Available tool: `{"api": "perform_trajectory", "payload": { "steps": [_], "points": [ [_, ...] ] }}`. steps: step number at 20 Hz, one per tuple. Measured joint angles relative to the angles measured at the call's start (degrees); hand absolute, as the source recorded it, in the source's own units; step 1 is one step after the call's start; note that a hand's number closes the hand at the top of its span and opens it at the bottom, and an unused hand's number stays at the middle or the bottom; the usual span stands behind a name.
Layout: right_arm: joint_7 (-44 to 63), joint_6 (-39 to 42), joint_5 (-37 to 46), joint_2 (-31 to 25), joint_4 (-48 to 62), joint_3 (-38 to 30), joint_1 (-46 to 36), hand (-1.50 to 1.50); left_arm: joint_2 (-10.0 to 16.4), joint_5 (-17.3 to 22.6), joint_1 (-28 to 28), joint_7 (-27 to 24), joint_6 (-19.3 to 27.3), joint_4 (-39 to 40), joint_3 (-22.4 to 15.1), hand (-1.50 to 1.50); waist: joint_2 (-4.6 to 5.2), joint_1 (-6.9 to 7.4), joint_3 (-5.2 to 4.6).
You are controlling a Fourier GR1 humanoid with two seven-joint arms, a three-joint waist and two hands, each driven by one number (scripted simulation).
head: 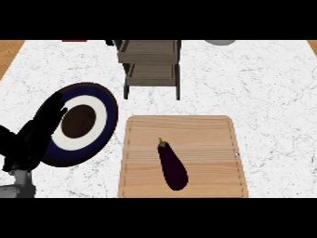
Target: Pick the cupcake from the cutting board and place it in the tiered basket
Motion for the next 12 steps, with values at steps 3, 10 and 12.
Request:
{"api": "perform_trajectory", "payload": {
  "steps": [3, 10, 12],
  "points": [
    [3.8, 3.8, -3.2, 0.5, -1.1, -0.5, -4.3, 1.50, 0.2, 0.0, -1.5, 0.9, 0.1, 0.6, 0.7, 0.00, -0.10, -0.24, -0.03],
    [13.5, 6.9, -5.2, 5.1, 1.5, 2.5, -17.1, 1.50, -0.6, -0.9, -1.3, -0.1, -0.3, 1.5, 0.4, 0.00, -0.07, 0.14, -0.06],
    [16.4, 6.3, -5.1, 7.7, 1.0, 4.0, -19.3, 1.50, -0.7, -1.0, -1.1, 0.3, -0.2, 0.9, 0.4, 0.00, -0.11, 0.13, -0.05]
  ]
}}
